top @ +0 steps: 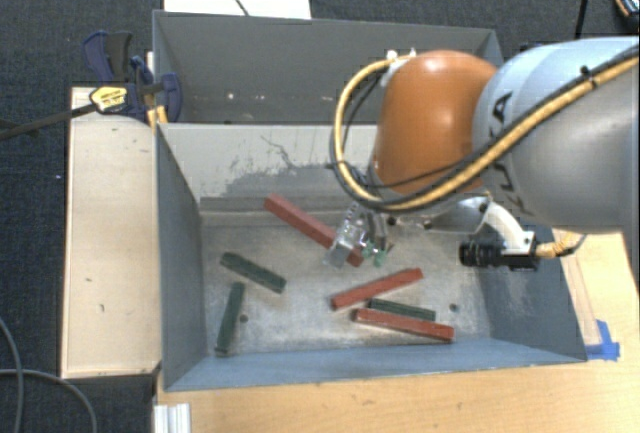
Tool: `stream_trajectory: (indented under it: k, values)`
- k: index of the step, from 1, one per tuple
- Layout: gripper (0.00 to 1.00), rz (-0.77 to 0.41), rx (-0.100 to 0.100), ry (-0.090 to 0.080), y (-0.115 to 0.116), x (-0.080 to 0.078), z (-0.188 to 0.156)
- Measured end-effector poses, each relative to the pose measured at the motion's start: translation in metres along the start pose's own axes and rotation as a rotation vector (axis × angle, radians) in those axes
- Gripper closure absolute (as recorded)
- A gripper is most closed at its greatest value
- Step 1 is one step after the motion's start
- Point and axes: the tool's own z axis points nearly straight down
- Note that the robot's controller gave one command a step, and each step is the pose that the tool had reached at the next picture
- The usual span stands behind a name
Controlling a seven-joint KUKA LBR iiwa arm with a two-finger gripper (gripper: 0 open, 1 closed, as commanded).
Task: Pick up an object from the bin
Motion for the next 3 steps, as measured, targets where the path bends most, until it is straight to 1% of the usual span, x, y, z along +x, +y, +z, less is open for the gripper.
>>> stream_trajectory:
  k: [1, 2, 3]
  values:
    - [1.00, 0.046, 0.007, 0.004, 0.013, -0.037, 0.160]
    - [1.00, 0.131, 0.007, 0.003, -0.048, -0.035, 0.156]
    - [1.00, 0.241, 0.004, -0.001, -0.098, -0.073, 0.155]
